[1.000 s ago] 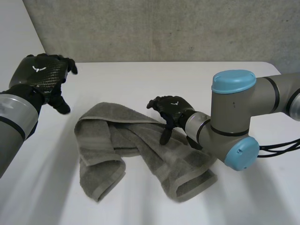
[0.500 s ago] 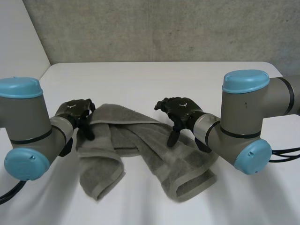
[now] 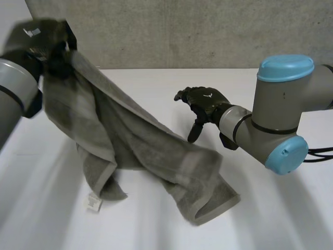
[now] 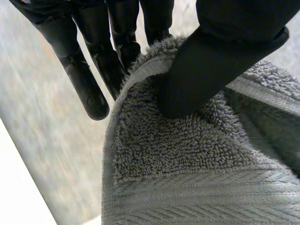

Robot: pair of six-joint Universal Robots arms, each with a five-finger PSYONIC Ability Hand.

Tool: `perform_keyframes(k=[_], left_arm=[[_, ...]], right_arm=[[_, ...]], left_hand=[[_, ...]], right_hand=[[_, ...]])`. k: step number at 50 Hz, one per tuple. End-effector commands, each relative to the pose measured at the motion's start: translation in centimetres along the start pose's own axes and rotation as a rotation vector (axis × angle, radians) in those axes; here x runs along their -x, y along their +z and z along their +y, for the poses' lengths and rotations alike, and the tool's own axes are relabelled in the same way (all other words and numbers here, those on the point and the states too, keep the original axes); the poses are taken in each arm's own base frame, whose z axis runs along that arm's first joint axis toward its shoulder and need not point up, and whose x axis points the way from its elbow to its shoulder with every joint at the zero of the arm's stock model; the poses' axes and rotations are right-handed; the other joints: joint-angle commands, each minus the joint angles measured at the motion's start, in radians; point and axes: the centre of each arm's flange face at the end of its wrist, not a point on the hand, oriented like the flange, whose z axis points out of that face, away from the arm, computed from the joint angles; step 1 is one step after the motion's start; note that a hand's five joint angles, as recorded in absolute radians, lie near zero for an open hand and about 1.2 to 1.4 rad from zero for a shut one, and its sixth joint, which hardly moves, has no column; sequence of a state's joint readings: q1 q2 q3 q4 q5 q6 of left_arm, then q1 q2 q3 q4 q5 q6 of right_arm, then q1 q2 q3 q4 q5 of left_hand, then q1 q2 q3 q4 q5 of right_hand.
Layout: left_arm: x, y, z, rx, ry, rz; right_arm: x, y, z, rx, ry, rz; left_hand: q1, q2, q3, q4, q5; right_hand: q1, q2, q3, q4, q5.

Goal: Fold the laundry

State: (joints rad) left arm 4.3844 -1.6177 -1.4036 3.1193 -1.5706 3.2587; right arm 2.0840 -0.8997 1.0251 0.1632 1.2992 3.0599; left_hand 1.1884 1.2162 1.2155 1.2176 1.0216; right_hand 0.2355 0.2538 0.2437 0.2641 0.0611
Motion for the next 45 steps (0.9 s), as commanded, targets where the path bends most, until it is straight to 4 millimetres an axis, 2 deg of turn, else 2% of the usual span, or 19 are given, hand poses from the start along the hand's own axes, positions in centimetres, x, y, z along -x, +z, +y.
perform_keyframes(k=[1,7,12,16,22,24,26,32,34,42,44,45], left_arm=[[-0.2,-2.0,-3.1,-0.099,0.105,0.050],[-0.2,-2.8,-3.2,-0.089,0.123,0.061],[0.5,-2.5,-2.1,-0.052,0.127,0.039],[1.9,-1.8,-1.1,-0.020,0.132,-0.001],[2.5,-1.6,-0.5,-0.001,0.130,-0.020],[2.5,-1.6,-0.5,-0.001,0.130,-0.018],[2.5,-1.6,-0.4,0.000,0.130,-0.018],[2.5,-1.9,-0.7,-0.007,0.131,-0.019],[2.5,-2.0,-0.8,-0.010,0.131,-0.020],[2.8,-1.9,-0.8,-0.012,0.133,-0.033],[3.0,-1.8,-0.8,-0.010,0.133,-0.037],[3.2,-1.7,-0.6,-0.004,0.133,-0.044]], right_arm=[[0.9,0.4,0.5,0.057,0.071,-0.103],[2.2,-0.5,2.0,0.174,0.183,-0.169],[2.2,-1.7,1.2,0.173,0.197,-0.167],[2.3,-2.4,1.0,0.175,0.197,-0.172],[2.4,-2.5,2.1,0.206,0.197,-0.173],[2.5,-2.3,2.4,0.207,0.195,-0.175],[2.5,-1.2,3.3,0.196,0.191,-0.172],[2.5,0.5,4.4,0.167,0.185,-0.169],[3.0,1.6,5.1,0.156,0.171,-0.159],[3.4,2.8,6.4,0.170,0.164,-0.147],[4.2,3.1,6.8,0.175,0.159,-0.166],[4.5,3.3,6.8,0.173,0.155,-0.170]], left_hand=[[0.208,0.180,0.181,0.179,0.200],[0.208,0.180,0.181,0.179,0.200],[0.208,0.180,0.181,0.179,0.200],[0.208,0.180,0.181,0.179,0.200],[0.208,0.180,0.181,0.179,0.200],[0.208,0.180,0.181,0.179,0.200],[0.208,0.180,0.181,0.179,0.200],[0.208,0.180,0.181,0.179,0.200],[0.208,0.180,0.181,0.179,0.200],[0.208,0.180,0.181,0.179,0.200],[0.208,0.180,0.181,0.179,0.200],[0.208,0.180,0.181,0.179,0.200]], right_hand=[[-0.061,-0.079,-0.069,-0.090,-0.061],[-0.061,-0.079,-0.069,-0.090,-0.061],[-0.061,-0.079,-0.069,-0.090,-0.061],[-0.061,-0.079,-0.069,-0.090,-0.061],[-0.061,-0.079,-0.069,-0.090,-0.061],[-0.061,-0.079,-0.069,-0.090,-0.061],[-0.061,-0.079,-0.069,-0.090,-0.061],[-0.061,-0.079,-0.069,-0.090,-0.061],[-0.061,-0.079,-0.069,-0.090,-0.061],[-0.061,-0.079,-0.069,-0.090,-0.061],[0.023,0.004,0.014,-0.006,0.023],[0.281,0.263,0.273,0.253,0.281]])
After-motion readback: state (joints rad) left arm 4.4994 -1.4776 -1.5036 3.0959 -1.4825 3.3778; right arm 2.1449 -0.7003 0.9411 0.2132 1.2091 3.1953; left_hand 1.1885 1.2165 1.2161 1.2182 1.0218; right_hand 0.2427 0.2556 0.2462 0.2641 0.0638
